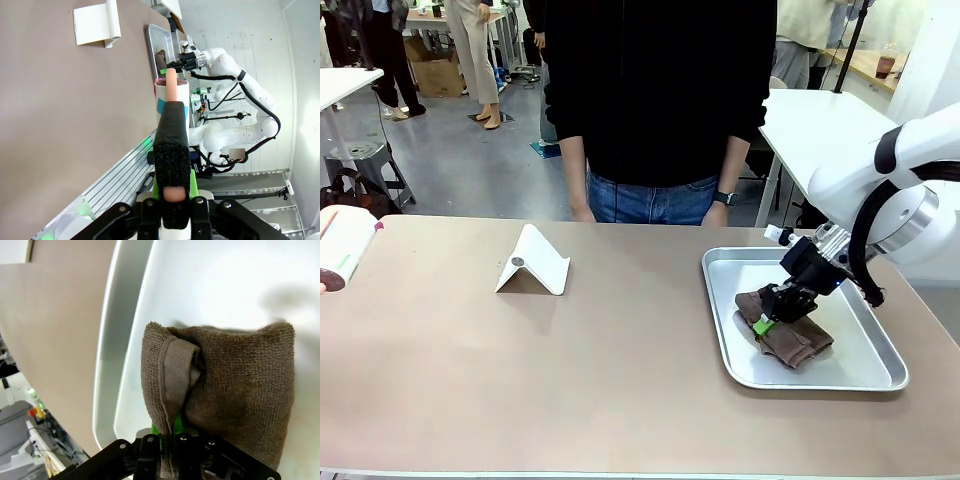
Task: Clean the surface of the table.
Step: Clean the area not pointed to by the person.
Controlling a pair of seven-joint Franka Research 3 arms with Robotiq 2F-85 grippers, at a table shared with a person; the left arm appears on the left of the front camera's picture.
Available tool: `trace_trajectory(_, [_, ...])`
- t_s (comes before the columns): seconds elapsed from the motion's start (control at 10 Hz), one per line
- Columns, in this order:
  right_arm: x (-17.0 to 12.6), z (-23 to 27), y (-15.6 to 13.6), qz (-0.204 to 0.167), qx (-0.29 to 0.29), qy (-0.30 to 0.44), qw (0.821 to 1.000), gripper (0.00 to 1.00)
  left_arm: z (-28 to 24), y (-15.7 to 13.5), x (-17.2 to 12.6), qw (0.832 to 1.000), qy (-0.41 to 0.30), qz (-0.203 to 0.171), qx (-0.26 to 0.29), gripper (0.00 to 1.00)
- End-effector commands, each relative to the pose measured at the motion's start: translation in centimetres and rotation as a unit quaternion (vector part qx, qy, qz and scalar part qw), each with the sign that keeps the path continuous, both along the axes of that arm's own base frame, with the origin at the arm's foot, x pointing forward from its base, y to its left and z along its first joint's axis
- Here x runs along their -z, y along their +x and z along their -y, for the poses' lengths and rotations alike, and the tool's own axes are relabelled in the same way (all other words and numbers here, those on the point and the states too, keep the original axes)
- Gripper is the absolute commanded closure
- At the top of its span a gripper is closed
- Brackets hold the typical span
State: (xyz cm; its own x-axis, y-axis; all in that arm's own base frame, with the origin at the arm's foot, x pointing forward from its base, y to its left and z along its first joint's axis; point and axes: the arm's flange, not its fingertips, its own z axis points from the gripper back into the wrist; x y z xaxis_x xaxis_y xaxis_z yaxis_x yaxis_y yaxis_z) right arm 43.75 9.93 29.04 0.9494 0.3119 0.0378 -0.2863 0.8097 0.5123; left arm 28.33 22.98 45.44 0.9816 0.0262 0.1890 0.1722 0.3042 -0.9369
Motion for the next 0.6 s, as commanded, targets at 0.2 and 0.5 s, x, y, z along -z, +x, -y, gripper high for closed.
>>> trace_trajectory(0.2, [-2.2, 1.2, -1.3, 0.024, -0.005, 0.038, 0.999, 0.91, 0.3, -0.2, -0.4, 1.0, -0.002, -0.003, -0.005, 0.79])
trace_trajectory(0.5, [-8.5, 6.5, -2.8, 0.005, 0.038, 0.122, 0.992, 0.91, 0.3, -0.2, -0.4, 1.0, -0.002, -0.003, -0.005, 0.79])
